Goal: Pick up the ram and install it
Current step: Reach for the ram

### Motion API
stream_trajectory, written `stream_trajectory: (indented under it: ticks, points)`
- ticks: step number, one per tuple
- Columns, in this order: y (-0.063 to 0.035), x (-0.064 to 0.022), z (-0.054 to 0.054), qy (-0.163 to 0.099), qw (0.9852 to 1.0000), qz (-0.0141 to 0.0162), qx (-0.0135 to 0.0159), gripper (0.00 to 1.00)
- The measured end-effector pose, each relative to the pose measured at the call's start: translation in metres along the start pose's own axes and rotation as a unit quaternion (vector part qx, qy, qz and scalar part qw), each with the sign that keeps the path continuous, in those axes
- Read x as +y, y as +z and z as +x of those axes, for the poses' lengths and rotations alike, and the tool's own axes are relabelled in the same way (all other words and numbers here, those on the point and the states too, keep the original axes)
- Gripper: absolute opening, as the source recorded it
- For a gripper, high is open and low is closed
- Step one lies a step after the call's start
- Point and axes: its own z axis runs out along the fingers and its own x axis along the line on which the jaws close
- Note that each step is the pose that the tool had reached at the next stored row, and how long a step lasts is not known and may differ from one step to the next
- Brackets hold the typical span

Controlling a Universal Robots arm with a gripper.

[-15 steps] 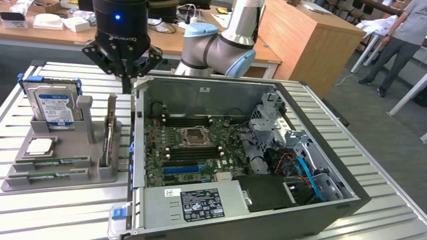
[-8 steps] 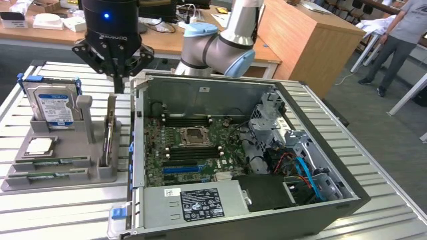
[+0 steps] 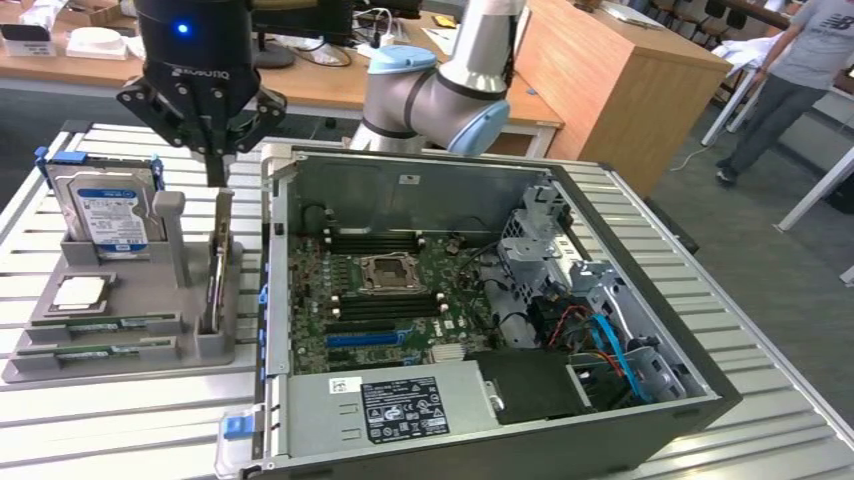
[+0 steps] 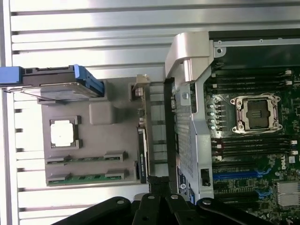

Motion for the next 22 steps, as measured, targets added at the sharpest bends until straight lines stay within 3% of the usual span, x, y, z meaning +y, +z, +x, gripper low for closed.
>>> stream_trajectory:
  ticks: [22]
  points:
    - [0.0006,-0.0041,0.054,0.000,1.0000,0.0001,0.0015,0.10]
